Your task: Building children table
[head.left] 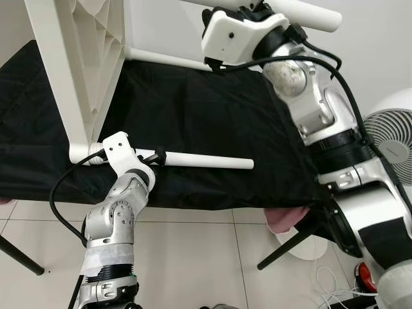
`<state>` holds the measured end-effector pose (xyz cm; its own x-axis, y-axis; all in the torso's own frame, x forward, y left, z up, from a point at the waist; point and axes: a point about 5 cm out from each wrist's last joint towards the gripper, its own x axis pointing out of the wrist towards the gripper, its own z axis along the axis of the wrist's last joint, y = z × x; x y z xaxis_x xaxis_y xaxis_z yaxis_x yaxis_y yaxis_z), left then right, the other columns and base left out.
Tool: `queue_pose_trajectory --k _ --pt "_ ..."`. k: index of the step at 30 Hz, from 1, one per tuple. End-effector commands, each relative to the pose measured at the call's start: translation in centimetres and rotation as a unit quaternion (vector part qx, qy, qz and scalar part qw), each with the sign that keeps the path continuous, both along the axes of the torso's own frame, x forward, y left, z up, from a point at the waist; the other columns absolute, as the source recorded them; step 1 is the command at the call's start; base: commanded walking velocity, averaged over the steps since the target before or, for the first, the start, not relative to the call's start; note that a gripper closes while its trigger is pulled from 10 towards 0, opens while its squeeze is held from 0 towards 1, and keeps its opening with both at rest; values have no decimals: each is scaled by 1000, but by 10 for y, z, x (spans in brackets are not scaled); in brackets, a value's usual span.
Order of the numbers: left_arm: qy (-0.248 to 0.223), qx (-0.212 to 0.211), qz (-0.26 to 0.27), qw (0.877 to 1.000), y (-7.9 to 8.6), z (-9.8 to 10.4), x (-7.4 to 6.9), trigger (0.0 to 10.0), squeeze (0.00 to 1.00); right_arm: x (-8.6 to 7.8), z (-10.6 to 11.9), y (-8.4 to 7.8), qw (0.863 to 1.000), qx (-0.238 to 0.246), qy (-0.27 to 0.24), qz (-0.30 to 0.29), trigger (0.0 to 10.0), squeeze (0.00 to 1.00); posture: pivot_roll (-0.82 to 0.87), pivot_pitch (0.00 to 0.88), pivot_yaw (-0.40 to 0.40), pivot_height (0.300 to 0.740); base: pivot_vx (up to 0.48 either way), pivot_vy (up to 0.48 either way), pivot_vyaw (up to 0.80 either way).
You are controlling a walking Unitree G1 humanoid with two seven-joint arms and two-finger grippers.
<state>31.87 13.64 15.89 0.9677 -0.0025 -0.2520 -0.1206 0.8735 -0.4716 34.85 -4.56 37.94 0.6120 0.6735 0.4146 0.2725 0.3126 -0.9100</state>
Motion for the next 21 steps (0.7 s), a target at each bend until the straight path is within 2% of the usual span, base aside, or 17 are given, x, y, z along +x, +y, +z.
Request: queue_pose_trajectory --k 1,6,7,8,9,10,11,12,15,21 --pt "0 3 -16 1000 -8 1 3 10000 0 0 1 2 1000 -13 4 -1 10000 0 -7 0 -86 740 0 0 0" --pt "0 4 -16 1000 -9 2 3 10000 0 -1 2 7 1000 -26 3 3 10000 0 -4 0 -87 740 0 0 0" --pt "0 4 -16 1000 -9 2 3 10000 0 -2 3 8 999 -31 0 5 6588 0 -4 0 -87 740 0 0 0" --pt "0 4 -16 1000 -9 2 3 10000 0 -2 4 10 999 -44 3 6 4902 0 -6 0 -88 740 0 0 0" --pt "-1 3 -17 1000 -10 2 3 10000 0 -3 3 10 998 -61 1 5 3882 0 -6 0 -90 740 0 0 0" --pt "-1 3 -17 1000 -10 2 3 10000 0 -3 3 10 998 -61 1 5 3882 0 -6 0 -90 740 0 0 0" --pt "-1 2 -17 1000 -11 2 3 10000 0 -2 3 9 998 -63 9 4 1137 0 -5 0 -90 740 0 0 0" --pt "-1 2 -17 1000 -11 3 3 10000 0 -2 3 9 998 -62 15 3 0 0 -5 0 -90 740 0 0 0" --pt "-3 -2 -20 1000 -14 4 4 10000 0 1 3 3 997 -59 38 -8 0 0 -7 0 -91 740 0 0 0" --pt "-2 -5 -26 1000 -17 4 4 10000 0 3 3 -1 997 -62 45 -18 0 0 -17 0 -91 740 0 0 0"
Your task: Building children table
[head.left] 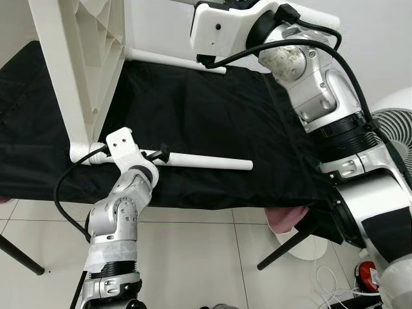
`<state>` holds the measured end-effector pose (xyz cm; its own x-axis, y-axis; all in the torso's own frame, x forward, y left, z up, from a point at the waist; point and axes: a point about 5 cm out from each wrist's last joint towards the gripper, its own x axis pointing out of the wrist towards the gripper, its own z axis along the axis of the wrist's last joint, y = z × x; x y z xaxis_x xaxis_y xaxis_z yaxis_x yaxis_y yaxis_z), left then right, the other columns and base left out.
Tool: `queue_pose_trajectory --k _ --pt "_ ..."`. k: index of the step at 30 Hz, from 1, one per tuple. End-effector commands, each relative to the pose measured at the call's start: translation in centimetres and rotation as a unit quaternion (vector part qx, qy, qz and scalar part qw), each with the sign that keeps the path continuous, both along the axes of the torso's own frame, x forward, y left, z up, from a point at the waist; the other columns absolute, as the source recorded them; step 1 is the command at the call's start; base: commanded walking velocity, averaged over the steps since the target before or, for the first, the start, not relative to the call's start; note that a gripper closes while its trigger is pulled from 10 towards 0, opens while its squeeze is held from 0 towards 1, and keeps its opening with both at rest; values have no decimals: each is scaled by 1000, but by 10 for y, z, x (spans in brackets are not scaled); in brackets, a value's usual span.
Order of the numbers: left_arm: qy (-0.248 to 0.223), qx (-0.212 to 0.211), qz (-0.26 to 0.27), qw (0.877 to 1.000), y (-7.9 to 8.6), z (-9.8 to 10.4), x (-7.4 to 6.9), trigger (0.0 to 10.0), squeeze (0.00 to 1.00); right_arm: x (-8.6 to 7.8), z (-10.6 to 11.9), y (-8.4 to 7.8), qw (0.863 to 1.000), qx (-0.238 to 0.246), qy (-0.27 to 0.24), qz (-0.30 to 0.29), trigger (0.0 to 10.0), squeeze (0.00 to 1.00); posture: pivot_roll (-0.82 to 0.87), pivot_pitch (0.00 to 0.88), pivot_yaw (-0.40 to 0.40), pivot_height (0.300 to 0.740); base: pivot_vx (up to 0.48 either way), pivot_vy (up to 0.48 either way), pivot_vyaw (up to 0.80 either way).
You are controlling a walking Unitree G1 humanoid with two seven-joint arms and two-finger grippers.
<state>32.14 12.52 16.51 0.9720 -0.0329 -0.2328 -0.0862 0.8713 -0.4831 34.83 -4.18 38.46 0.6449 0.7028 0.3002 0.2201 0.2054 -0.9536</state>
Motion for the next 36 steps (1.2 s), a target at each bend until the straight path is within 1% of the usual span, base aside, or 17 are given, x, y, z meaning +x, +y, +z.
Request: queue_pose_trajectory --k 1,8,11,12,13,14,15,16,17,18,19,22,23,28,33,34,36 --pt "8 1 -11 1000 -6 -2 1 10000 0 3 -2 -5 1000 -7 14 -10 0 0 -17 0 -91 740 0 0 0" --pt "11 -20 -35 999 -16 -3 3 10000 0 6 2 -12 999 5 5 -32 0 0 -31 0 -92 740 0 0 0" --pt "15 -45 -41 998 -22 -3 6 10000 0 6 10 -21 997 60 3 -44 0 0 -40 0 -91 740 0 0 0" --pt "15 -45 -41 998 -22 -3 6 10000 0 6 10 -21 997 60 3 -44 0 0 -40 0 -91 740 0 0 0" --pt "14 -58 -43 997 -24 0 7 10000 0 5 15 -27 994 97 -2 -51 0 0 -45 0 -88 740 0 0 0" --pt "14 -58 -43 997 -24 0 7 10000 0 5 15 -27 994 97 -2 -51 0 0 -45 0 -88 740 0 0 0" --pt "13 -67 -45 997 -26 2 8 10000 0 5 18 -32 991 120 -5 -57 0 0 -45 0 -88 740 0 0 0" --pt "13 -67 -45 997 -26 2 8 10000 0 5 18 -32 991 120 -5 -57 0 0 -45 0 -88 740 0 0 0" --pt "11 -67 -46 997 -26 5 8 10000 0 4 20 -38 987 148 -8 -65 0 0 -47 0 -85 740 0 0 0" --pt "11 -67 -46 997 -26 5 8 10000 0 4 20 -38 987 148 -8 -65 0 0 -47 0 -85 740 0 0 0" --pt "10 -65 -47 997 -26 8 8 10000 0 4 21 -46 982 175 -10 -75 0 0 -45 0 -83 740 0 0 0" --pt "10 -62 -48 997 -25 10 7 10000 0 4 21 -52 978 191 -10 -82 0 0 -45 0 -82 740 0 0 0" --pt "17 -55 -46 997 -24 10 7 10000 0 3 21 -57 974 210 -11 -85 0 0 -45 0 -82 740 0 0 0" --pt "33 -53 -34 997 -20 7 6 10000 0 2 21 -59 970 228 -10 -82 0 0 -52 0 -76 740 0 0 0" --pt "69 -57 -5 996 -13 -7 7 10000 0 -2 23 -51 971 228 -8 -64 0 0 -54 0 -81 740 0 0 0" --pt "91 -65 20 994 -8 -14 6 10000 0 -3 23 -48 973 225 -6 -58 0 0 -55 0 -86 740 0 0 0" --pt "91 -65 20 994 -8 -14 6 10000 0 -3 23 -48 973 225 -6 -58 0 0 -55 0 -86 740 0 0 0"
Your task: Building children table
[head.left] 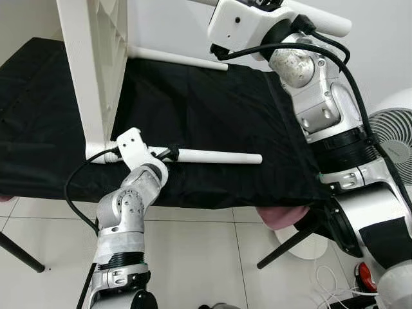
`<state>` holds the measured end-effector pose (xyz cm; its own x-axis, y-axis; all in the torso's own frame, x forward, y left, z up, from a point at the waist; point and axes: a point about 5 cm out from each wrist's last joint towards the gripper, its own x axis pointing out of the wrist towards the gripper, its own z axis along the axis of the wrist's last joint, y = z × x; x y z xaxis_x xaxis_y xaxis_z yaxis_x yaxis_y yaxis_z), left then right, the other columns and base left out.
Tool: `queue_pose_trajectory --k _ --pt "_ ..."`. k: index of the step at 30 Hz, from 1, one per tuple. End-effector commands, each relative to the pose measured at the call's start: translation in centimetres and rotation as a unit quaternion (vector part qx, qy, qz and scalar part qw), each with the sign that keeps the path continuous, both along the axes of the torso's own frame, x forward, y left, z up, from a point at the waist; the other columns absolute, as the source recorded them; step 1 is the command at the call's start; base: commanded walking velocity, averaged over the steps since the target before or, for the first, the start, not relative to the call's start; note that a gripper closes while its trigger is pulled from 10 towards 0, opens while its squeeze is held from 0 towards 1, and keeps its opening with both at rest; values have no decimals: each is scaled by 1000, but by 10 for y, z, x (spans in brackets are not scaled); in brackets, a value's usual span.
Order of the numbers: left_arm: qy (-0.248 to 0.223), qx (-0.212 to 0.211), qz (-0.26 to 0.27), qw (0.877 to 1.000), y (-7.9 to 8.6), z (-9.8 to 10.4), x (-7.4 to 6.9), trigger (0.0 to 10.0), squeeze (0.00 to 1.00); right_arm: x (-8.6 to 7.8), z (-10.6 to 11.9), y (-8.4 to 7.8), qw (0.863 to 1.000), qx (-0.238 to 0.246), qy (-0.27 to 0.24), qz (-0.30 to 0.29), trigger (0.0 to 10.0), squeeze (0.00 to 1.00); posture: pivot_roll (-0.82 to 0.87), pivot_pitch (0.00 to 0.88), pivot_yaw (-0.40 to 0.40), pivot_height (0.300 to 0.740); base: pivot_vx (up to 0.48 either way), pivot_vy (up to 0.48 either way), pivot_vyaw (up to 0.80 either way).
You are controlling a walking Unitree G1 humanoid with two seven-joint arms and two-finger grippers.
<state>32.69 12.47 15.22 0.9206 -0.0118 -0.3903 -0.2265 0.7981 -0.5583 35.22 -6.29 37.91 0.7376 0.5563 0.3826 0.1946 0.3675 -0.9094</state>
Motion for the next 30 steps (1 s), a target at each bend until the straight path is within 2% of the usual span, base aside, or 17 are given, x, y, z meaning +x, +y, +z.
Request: queue_pose_trajectory --k 1,5,10,19,22,29,30 --pt "25 -14 17 999 -2 -7 1 10000 0 -8 30 -26 991 125 -44 -7 0 0 -55 0 -86 740 0 0 0" --pt "32 -19 31 999 1 -9 3 10000 0 -8 30 -25 991 126 -45 -5 0 0 -55 0 -86 740 0 0 0" --pt "17 -47 57 997 0 0 15 10000 0 -10 34 -26 989 139 -47 3 0 0 -63 0 -84 740 0 0 0" --pt "-10 -64 51 997 -5 17 27 10000 0 -15 45 -35 984 166 -63 3 0 0 -71 0 -78 740 0 0 0" --pt "-19 -69 50 996 -5 26 35 10000 0 -15 51 -54 978 194 -71 -23 0 0 -80 0 -71 740 0 0 0" --pt "-17 -67 49 996 -8 25 40 10000 0 -15 53 -64 972 220 -74 -38 0 0 -89 0 -65 740 0 0 0" --pt "-14 -71 45 996 -13 24 42 10000 0 -17 55 -72 967 240 -76 -46 0 0 -95 0 -63 740 0 0 0"
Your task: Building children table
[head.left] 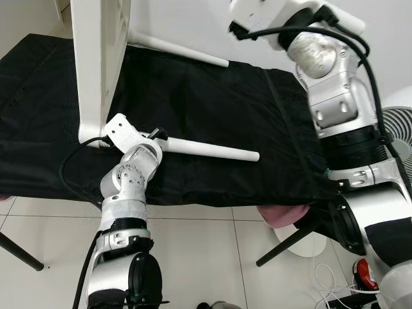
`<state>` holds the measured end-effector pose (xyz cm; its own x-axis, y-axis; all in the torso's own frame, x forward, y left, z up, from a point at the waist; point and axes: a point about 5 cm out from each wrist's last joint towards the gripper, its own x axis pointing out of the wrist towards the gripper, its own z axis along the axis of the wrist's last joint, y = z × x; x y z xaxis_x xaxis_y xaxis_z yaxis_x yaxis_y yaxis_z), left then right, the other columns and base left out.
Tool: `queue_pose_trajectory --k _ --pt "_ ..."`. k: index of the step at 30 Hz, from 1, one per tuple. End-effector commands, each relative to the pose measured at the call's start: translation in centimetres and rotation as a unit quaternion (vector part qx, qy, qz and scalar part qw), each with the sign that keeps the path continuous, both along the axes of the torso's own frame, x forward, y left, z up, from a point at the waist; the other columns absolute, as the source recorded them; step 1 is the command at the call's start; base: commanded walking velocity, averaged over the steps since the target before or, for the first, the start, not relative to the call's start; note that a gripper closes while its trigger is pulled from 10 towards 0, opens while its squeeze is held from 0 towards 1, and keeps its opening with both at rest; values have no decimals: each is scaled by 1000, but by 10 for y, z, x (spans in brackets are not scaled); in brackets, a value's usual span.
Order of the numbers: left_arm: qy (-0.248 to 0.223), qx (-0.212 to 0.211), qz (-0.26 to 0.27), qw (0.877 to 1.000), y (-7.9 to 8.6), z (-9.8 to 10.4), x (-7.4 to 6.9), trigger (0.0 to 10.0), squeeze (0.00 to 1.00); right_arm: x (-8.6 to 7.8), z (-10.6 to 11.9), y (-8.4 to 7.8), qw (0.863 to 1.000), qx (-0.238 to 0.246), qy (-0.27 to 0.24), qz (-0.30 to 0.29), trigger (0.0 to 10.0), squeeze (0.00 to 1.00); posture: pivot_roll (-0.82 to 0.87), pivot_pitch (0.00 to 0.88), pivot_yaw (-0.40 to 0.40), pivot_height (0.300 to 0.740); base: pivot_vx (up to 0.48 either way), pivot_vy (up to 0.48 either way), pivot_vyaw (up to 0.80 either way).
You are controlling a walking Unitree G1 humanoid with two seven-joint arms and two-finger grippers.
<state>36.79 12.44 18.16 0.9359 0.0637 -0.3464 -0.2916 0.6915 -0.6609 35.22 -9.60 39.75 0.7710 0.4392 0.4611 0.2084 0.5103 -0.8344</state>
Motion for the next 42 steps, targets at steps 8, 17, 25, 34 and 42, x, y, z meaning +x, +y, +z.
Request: queue_pose_trajectory --k 8,17,25,34,42 --pt "-15 -59 -28 998 -33 9 18 10000 0 -19 39 -48 980 179 -83 -36 0 0 -98 0 -61 740 0 0 0" --pt "-77 -165 -7 983 -41 35 34 0 0 -19 39 -51 979 183 -80 -40 0 0 -111 0 -52 740 0 0 0" --pt "-109 -136 12 985 -34 40 37 0 0 -18 38 -52 979 185 -75 -43 0 0 -110 0 -53 740 0 0 0" --pt "-193 -39 63 978 9 54 39 0 0 -16 34 -54 980 187 -64 -40 0 0 -105 0 -62 740 0 0 0" --pt "-268 23 85 959 33 79 29 0 0 -22 31 -56 980 184 -69 -39 0 0 -107 0 -59 740 0 0 0"
